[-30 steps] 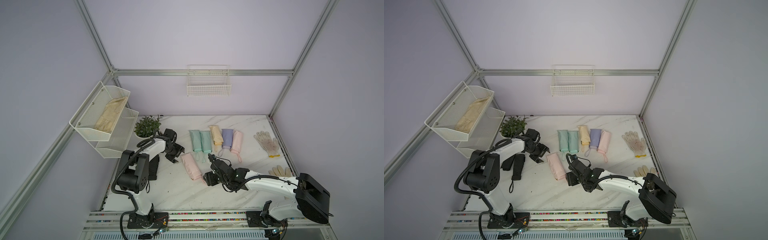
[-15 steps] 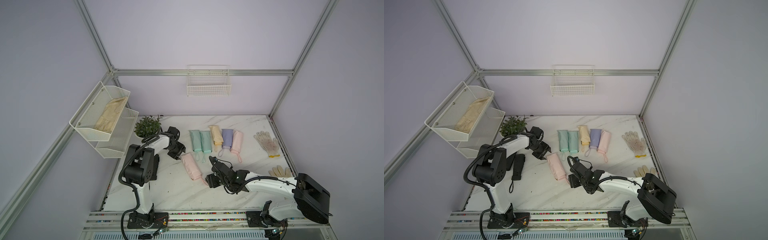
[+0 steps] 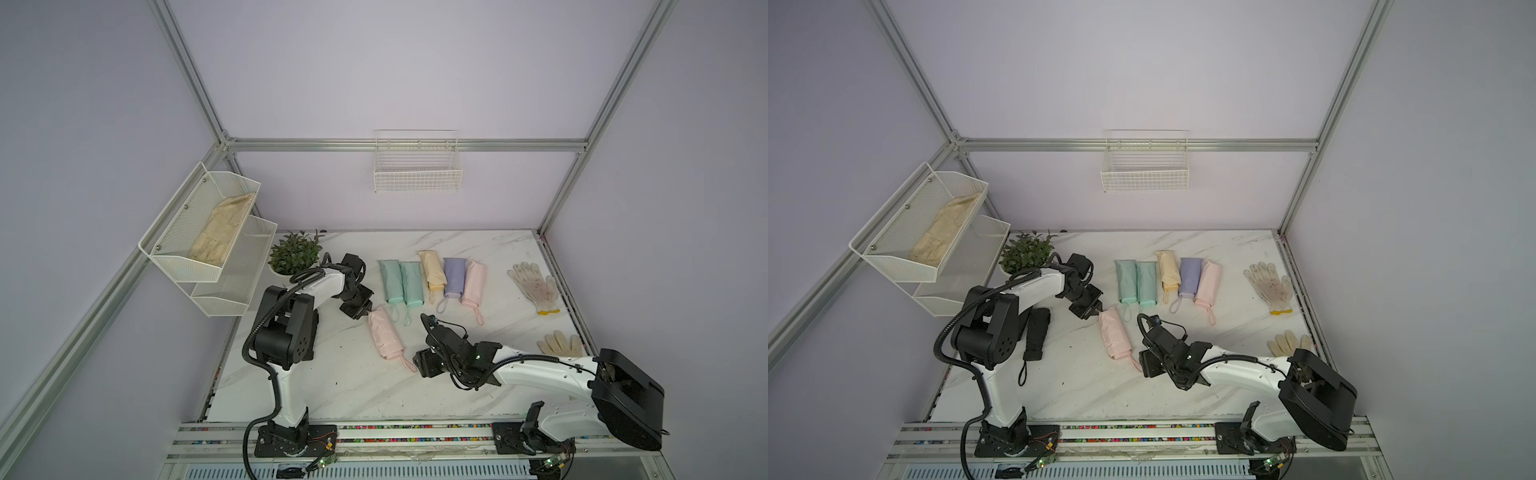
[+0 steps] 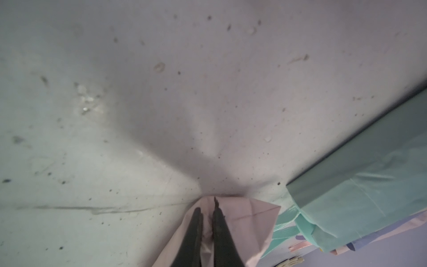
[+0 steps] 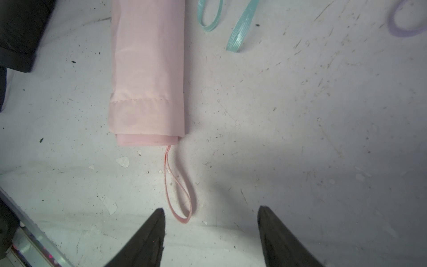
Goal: Take umbrellas out of sleeves
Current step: Take out the umbrella from the umbrella sleeve.
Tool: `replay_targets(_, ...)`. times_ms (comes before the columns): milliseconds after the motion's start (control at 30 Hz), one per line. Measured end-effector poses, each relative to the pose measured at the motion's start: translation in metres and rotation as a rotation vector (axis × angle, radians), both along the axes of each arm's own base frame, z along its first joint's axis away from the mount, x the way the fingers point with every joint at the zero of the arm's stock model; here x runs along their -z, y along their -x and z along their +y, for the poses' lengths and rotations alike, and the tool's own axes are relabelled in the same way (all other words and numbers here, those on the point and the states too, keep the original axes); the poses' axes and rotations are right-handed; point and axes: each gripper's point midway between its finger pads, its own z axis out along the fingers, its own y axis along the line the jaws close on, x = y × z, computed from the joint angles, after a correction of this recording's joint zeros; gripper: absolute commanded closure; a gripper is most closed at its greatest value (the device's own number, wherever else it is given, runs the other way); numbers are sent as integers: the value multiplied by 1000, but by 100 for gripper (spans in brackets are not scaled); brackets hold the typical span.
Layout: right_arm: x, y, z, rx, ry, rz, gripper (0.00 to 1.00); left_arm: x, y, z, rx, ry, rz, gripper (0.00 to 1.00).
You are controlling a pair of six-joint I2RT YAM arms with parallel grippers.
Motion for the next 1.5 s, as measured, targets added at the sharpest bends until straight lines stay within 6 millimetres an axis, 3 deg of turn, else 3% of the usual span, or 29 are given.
replay_targets(200, 0, 0, -1, 2, 2, -3, 35, -6, -4, -2, 17, 4, -13, 100)
replay_targets(367, 13, 1, -3, 2, 39, 20, 39, -17, -16, -2, 66, 5, -71, 100)
replay_targets(400, 16, 1, -3, 0, 46, 27, 41, -19, -19, -1, 72, 3, -80, 100)
replay_targets(467, 19, 2, -2, -1, 50, 41, 59, -22, -23, 1, 95, -5, -104, 100)
replay_targets(567, 21, 3, 6, -17, 34, 62, 75, -24, -30, 4, 131, -25, -136, 100)
replay_targets(1033, 23, -11, 63, -46, -55, 134, 81, -7, -37, 6, 224, 0, -192, 100)
replay_targets(1500, 38, -15, 77, -27, -39, 163, 89, -9, -46, 10, 199, 92, -223, 100)
